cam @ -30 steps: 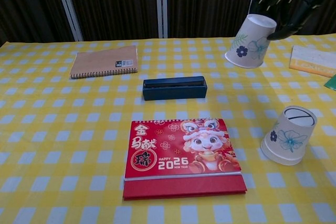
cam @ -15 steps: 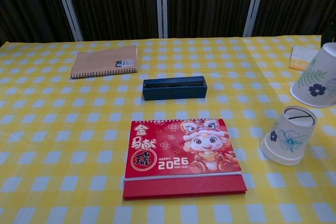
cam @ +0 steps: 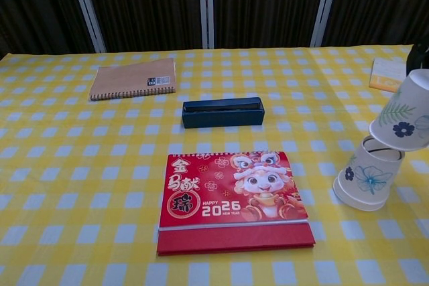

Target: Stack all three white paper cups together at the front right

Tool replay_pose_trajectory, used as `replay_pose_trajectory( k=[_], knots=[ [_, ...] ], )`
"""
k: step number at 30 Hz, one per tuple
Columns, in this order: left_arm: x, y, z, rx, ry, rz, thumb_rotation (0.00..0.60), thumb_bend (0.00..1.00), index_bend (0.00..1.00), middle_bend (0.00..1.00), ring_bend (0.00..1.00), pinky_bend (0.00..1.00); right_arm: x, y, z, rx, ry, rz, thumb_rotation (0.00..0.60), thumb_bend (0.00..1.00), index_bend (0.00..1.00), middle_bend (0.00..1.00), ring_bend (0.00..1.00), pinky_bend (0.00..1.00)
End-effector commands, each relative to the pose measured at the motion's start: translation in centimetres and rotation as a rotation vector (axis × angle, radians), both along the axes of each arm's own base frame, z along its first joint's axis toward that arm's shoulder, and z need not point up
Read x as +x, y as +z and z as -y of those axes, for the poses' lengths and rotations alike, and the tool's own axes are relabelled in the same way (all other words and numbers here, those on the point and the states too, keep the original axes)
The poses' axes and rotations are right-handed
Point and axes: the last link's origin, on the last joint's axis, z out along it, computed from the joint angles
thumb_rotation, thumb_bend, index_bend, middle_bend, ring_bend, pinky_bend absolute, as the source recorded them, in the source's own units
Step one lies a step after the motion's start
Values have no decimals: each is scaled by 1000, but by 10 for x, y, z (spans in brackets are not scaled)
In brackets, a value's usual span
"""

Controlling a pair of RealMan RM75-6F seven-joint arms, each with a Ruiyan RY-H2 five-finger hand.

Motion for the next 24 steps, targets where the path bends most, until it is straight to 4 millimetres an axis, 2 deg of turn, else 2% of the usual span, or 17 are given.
replay_pose_trajectory(
  k=[1,24],
  knots=[
    [0,0,0,-1,0,-1,600,0,0,0,0,0,-2,-1,-1,4,-4,-11,600,272,446,482,385,426],
    [-1,1,1,-6,-2,4,600,0,0,0,0,0,-6,-16,1,29,-6,-35,600,275,446,476,385,426]
  ],
)
